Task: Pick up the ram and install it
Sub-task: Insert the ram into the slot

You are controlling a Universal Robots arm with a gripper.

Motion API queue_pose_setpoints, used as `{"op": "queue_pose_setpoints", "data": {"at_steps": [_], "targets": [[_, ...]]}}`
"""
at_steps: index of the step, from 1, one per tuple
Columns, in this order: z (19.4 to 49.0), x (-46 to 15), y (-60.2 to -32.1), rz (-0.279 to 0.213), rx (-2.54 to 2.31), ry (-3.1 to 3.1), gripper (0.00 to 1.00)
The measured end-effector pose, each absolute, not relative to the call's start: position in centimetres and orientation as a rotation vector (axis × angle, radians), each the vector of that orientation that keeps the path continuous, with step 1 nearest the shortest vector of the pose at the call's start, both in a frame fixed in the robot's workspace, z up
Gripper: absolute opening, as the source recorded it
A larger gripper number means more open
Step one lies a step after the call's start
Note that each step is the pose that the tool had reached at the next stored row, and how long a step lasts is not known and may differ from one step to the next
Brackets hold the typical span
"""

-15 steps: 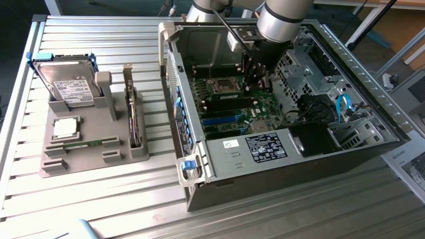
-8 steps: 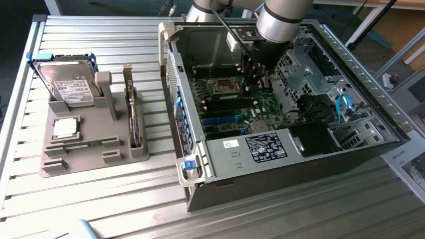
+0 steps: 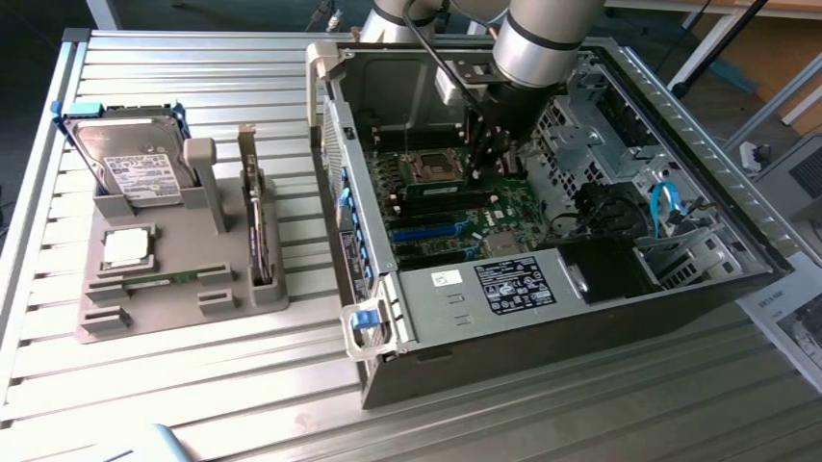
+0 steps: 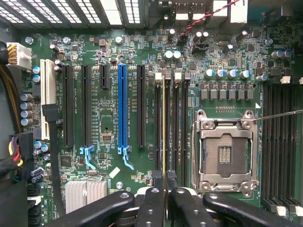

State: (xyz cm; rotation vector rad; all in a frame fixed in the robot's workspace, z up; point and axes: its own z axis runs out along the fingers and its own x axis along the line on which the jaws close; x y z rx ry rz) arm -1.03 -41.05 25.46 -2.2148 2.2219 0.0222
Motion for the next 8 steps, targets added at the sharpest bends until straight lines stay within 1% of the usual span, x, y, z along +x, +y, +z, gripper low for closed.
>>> {"op": "queue_pose_setpoints", "data": {"at_steps": [8], "targets": [[25.33,-1.03,-41.05,0.022,-2.215,2.222,0.12]]}}
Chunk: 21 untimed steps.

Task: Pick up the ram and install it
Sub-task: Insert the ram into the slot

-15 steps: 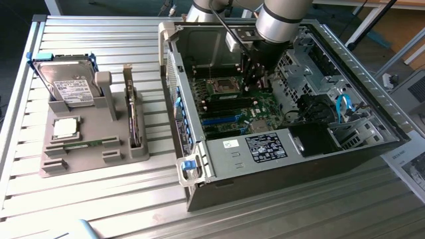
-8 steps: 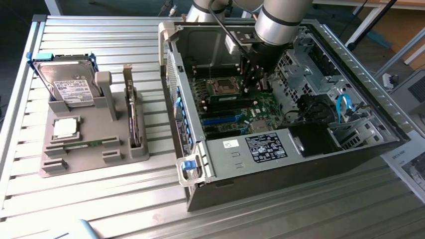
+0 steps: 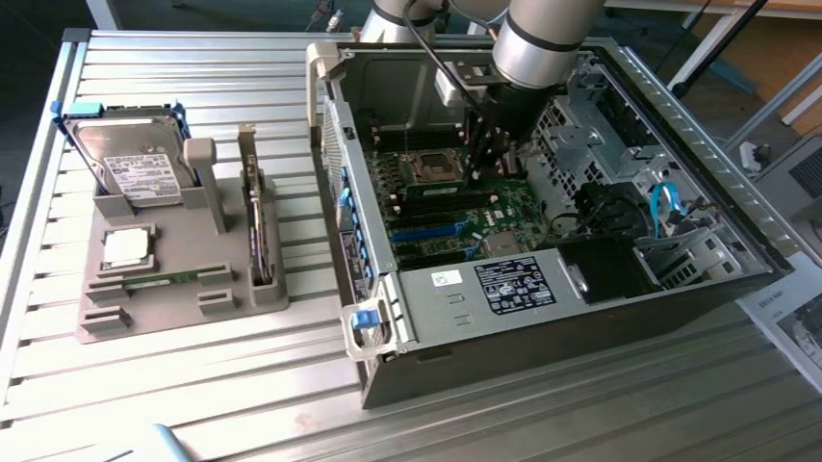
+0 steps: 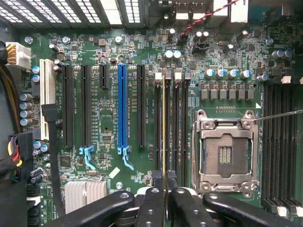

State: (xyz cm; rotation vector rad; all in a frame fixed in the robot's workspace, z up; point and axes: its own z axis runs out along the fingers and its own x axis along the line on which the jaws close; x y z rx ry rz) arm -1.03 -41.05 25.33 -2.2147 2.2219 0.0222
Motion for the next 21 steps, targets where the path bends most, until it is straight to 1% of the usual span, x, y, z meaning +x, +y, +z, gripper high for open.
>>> {"op": "queue_pose_setpoints", "data": {"at_steps": [21], "targets": [[24.2,-1.0,-41.1,0.022,-2.215,2.222,0.12]]}}
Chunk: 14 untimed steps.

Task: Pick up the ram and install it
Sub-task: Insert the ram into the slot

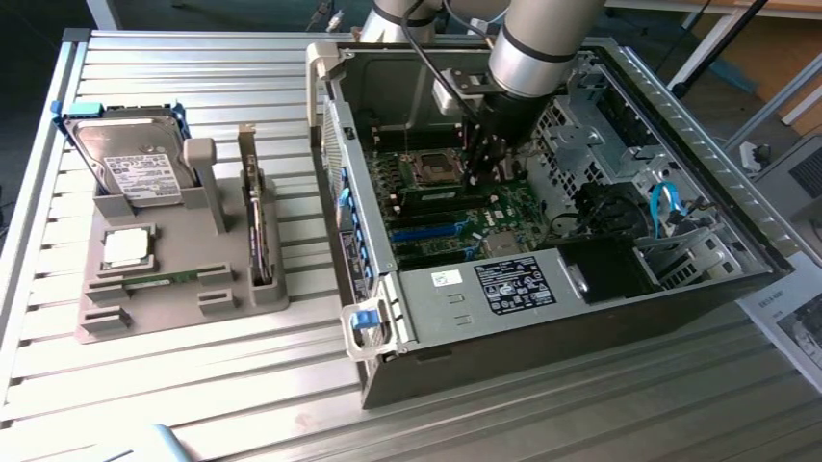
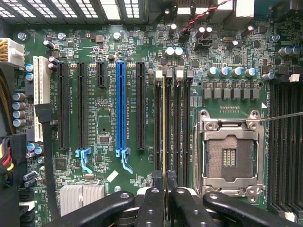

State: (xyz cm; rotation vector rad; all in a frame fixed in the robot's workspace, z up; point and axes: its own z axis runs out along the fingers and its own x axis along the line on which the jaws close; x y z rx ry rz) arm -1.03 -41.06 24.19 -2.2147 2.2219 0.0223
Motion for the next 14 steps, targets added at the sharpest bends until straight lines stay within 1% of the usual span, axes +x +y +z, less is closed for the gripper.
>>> {"op": "queue_pose_setpoints", "data": {"at_steps": [14], "targets": [[24.09,-1.03,-41.33,0.022,-2.215,2.222,0.12]]}}
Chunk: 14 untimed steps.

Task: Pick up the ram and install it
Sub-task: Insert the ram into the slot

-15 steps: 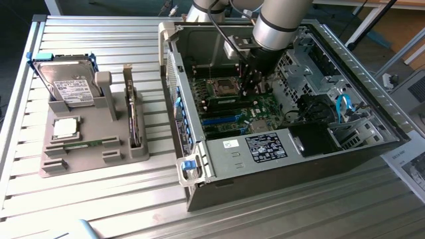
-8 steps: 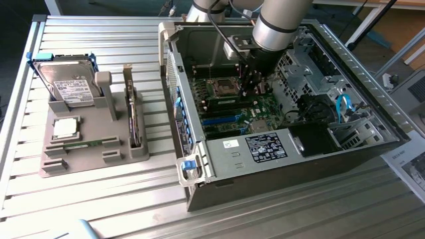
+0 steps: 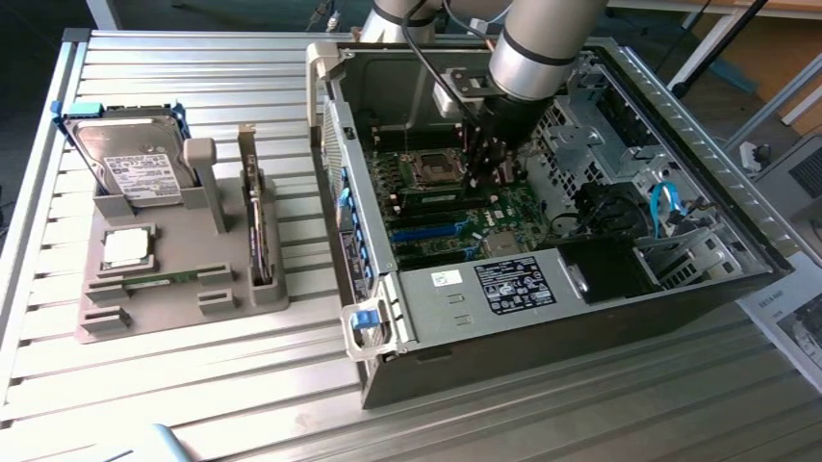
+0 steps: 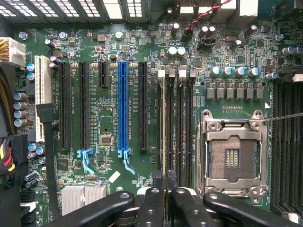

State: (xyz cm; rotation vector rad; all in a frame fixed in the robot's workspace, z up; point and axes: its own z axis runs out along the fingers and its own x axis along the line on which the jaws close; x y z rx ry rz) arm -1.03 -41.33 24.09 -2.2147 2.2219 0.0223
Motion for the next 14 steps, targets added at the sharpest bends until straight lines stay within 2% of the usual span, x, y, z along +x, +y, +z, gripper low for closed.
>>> {"op": "queue_pose_setpoints", "data": {"at_steps": [14], "targets": [[24.06,-0.97,-41.43,0.022,-2.210,2.227,0.12]]}}
